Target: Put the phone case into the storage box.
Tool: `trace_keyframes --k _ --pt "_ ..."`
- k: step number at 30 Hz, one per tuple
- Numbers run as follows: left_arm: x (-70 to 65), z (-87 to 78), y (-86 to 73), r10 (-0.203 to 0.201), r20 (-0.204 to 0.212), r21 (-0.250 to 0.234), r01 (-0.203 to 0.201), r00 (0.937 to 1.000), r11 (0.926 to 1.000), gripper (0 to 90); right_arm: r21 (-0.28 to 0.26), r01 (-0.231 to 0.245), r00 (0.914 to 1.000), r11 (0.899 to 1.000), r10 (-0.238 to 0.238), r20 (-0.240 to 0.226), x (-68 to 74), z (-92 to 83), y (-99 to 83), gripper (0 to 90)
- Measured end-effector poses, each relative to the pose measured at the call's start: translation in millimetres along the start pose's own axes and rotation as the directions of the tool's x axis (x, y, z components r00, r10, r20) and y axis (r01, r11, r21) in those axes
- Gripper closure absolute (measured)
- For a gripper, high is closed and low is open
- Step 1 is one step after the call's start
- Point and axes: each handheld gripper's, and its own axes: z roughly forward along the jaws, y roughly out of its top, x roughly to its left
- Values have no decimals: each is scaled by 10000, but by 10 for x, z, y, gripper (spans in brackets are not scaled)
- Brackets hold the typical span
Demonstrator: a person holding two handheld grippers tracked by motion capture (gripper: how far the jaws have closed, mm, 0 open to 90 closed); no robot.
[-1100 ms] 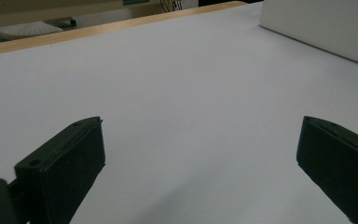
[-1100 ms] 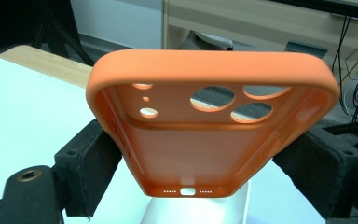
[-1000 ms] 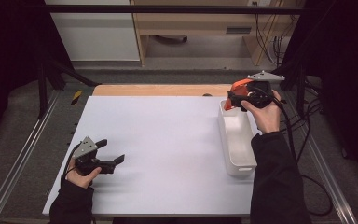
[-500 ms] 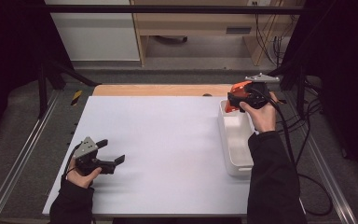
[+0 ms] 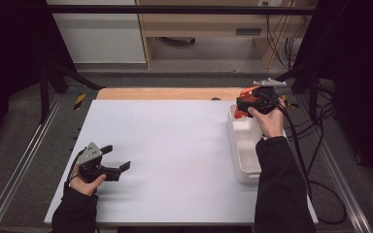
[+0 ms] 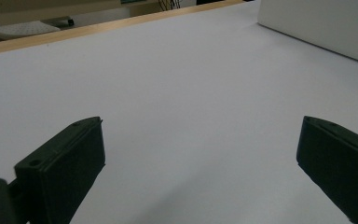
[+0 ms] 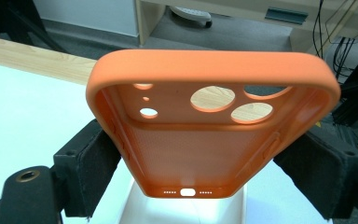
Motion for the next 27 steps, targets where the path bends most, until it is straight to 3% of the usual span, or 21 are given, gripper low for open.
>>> trace_keyframes --k 27 --pt "-10 24 -3 51 67 77 -52 10000 10000 7 558 -431 9970 9975 393 673 53 406 -137 155"
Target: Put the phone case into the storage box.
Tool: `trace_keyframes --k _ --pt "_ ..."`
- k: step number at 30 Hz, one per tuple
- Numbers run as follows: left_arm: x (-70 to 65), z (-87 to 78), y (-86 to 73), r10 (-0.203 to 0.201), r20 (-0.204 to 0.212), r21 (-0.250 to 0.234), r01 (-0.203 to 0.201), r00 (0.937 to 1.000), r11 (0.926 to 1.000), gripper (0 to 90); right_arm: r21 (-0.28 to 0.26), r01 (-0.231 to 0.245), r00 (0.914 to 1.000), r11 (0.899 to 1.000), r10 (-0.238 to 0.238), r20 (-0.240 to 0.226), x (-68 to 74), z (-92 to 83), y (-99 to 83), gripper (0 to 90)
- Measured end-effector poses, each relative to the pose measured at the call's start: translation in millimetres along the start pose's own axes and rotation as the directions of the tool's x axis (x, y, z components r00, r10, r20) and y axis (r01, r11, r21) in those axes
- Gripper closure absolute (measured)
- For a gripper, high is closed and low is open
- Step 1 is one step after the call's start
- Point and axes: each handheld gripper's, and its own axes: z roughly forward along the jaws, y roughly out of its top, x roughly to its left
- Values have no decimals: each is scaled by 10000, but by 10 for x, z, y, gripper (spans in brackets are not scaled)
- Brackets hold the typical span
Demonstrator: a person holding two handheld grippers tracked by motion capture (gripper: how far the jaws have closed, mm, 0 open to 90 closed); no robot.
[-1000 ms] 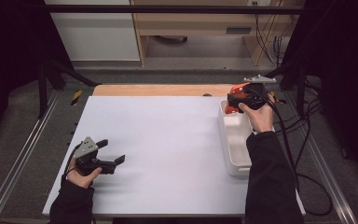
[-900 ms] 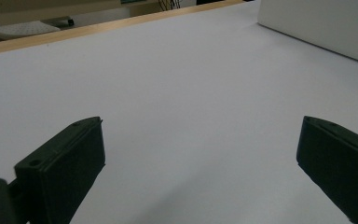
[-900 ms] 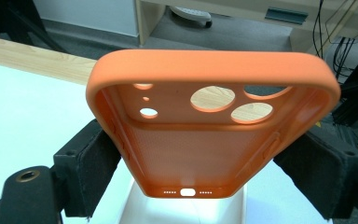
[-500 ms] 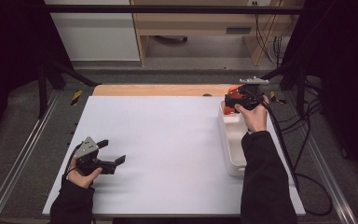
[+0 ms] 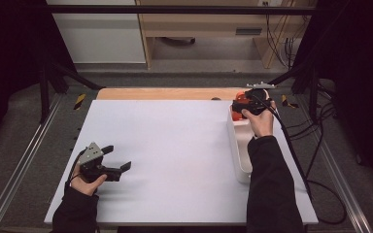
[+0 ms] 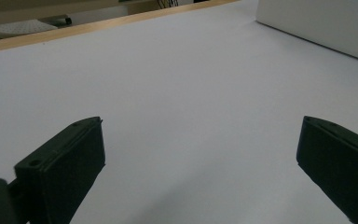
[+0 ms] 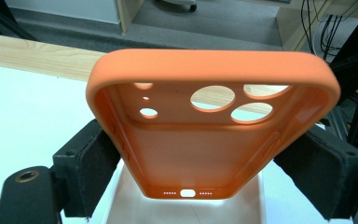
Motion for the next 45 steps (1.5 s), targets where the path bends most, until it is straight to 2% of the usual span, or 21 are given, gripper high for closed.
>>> trace_keyframes --k 24,45 --pt "-4 16 -5 67 48 122 -68 10000 9999 7 447 -112 9998 9989 104 180 17 262 -95 154" --pt "-4 19 -6 84 41 130 -84 10000 9999 7 620 -290 9993 9977 275 248 5 324 -146 152"
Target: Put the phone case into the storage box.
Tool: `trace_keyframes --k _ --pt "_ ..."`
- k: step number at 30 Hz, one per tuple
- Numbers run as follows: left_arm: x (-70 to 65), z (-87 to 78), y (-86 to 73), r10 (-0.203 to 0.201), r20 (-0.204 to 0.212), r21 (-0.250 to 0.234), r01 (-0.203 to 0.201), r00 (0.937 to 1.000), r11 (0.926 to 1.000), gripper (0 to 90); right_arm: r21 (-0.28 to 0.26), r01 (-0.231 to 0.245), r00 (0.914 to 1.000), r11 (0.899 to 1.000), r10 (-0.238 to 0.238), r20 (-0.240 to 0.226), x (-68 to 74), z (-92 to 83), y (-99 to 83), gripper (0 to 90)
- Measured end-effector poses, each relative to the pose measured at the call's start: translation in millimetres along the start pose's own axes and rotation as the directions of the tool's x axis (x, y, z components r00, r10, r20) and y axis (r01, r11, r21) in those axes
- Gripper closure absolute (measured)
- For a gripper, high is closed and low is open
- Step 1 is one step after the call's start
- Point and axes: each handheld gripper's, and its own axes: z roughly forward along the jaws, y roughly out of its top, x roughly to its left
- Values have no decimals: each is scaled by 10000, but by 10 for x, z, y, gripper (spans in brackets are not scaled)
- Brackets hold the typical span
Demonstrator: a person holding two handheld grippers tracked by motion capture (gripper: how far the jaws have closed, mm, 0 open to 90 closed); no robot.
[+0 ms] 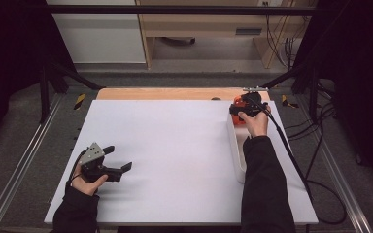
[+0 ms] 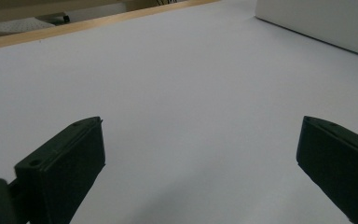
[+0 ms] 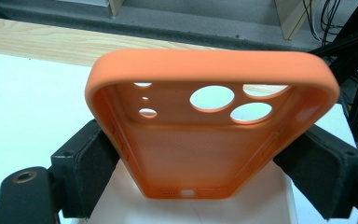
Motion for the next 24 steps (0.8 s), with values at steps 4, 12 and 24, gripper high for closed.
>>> trace_keyframes --k 4,12,24 --pt "0 -1 0 -4 -3 -2 4 10000 10000 7 0 -27 10000 10000 27 -6 0 0 -2 151" --pt "0 1 -1 -2 7 7 2 10000 10000 7 -3 -183 9996 9998 183 -204 -13 -5 6 71" --pt "-2 7 -2 6 7 20 -6 10000 10000 7 -412 -75 9992 9991 59 -402 -51 -67 31 12"
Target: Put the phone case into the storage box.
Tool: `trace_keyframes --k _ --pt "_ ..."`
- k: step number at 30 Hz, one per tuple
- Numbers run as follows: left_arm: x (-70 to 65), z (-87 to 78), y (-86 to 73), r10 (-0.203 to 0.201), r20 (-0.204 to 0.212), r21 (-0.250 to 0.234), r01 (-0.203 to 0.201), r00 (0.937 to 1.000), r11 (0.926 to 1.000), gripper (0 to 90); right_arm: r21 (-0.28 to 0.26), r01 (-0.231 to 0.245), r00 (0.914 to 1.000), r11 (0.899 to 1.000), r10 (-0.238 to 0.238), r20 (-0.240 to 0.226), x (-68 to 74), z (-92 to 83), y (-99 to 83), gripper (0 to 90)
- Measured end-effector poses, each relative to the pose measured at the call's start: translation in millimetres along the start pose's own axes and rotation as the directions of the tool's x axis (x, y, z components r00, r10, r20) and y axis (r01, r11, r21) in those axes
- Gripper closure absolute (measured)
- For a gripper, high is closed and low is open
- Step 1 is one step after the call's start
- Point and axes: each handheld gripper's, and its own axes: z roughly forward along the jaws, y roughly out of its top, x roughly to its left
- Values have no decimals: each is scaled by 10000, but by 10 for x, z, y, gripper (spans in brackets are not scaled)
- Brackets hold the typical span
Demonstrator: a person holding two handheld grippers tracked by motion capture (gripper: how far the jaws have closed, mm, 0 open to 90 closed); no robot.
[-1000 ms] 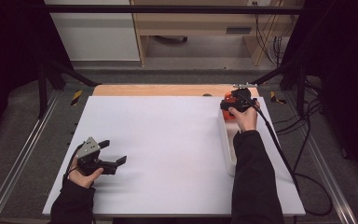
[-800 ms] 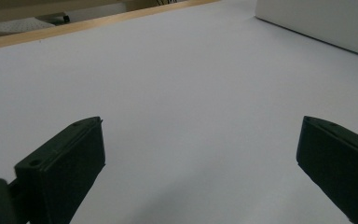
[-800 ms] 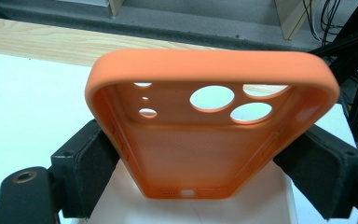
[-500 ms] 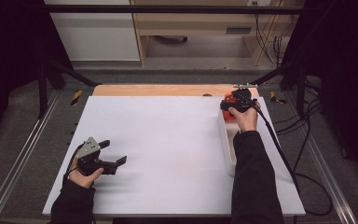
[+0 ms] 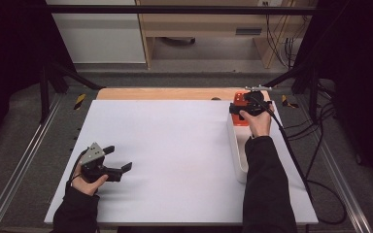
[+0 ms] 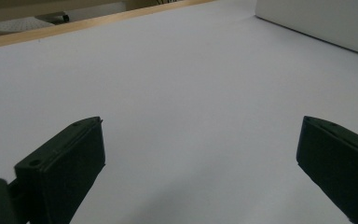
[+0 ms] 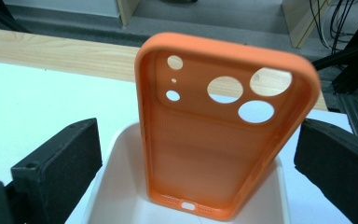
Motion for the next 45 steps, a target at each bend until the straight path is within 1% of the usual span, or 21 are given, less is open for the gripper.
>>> trace_keyframes --k 7,12,15,18,19,21,22,25,29,31,32,36,37,39,40,41,43,45 --pt "-4 1 2 3 12 -31 -3 10000 10000 7 -214 66 9999 9997 -69 -152 2 -87 22 9" --pt "-10 -2 5 29 4 -5 -29 10000 10000 7 -396 276 9990 9988 -289 -334 16 -188 16 5" --pt "-10 -7 7 32 -2 -28 -32 10000 10000 7 -605 350 9979 9976 -381 -516 29 -272 11 6" --pt "-9 -6 7 17 -1 -25 -17 10000 10000 6 -861 489 9942 9951 -568 -908 57 -379 1 5" --pt "-11 -4 7 28 5 -11 -28 10000 10000 6 -933 537 9932 9942 -628 -976 65 -404 -3 5" --pt "-14 -2 8 46 14 -4 -46 10000 10000 6 -1060 596 9898 9926 -725 -1224 93 -469 -19 5" --pt "-15 -2 9 54 18 -4 -54 10000 10000 6 -1148 703 9878 9909 -852 -1303 106 -497 -29 5" --pt "-15 -4 8 54 10 -31 -54 10000 10000 6 -1296 800 9824 9883 -1002 -1578 163 -587 -66 5" --pt "-18 -2 8 68 18 -17 -68 10000 10000 6 -1604 1070 9685 9812 -1394 -2063 225 -717 -115 5" --pt "-21 1 8 77 29 -15 -77 10000 10000 5 -1768 1253 9595 9762 -1645 -2287 243 -790 -139 5" --pt "-22 1 8 75 32 -16 -75 10000 10000 6 -1853 1382 9527 9729 -1817 -2435 252 -834 -157 5" --pt "-23 -2 9 86 29 3 -86 10000 10000 6 -2104 1527 9359 9656 -2097 -2830 281 -948 -222 5" --pt "-24 -2 10 86 26 4 -86 10000 10000 6 -2202 1694 9244 9606 -2323 -3025 290 -997 -260 5" --pt "-28 -1 11 104 49 -15 -104 9999 9999 6 -2338 1853 9131 9545 -2552 -3182 295 -1043 -300 5" --pt "-29 -1 12 111 62 -15 -110 9999 9999 5 -2421 1892 9030 9516 -2655 -3378 296 -1087 -338 4" --pt "-30 -1 13 112 73 -22 -111 9999 9999 5 -2458 1906 8980 9504 -2699 -3474 295 -1108 -358 4" --pt "-34 -2 15 127 89 -29 -127 9999 9999 6 -2530 2007 8850 9464 -2859 -3674 287 -1158 -409 4" --pt "-37 -4 17 131 86 -39 -131 9999 9999 6 -2589 2092 8770 9430 -2980 -3769 278 -1203 -459 4"
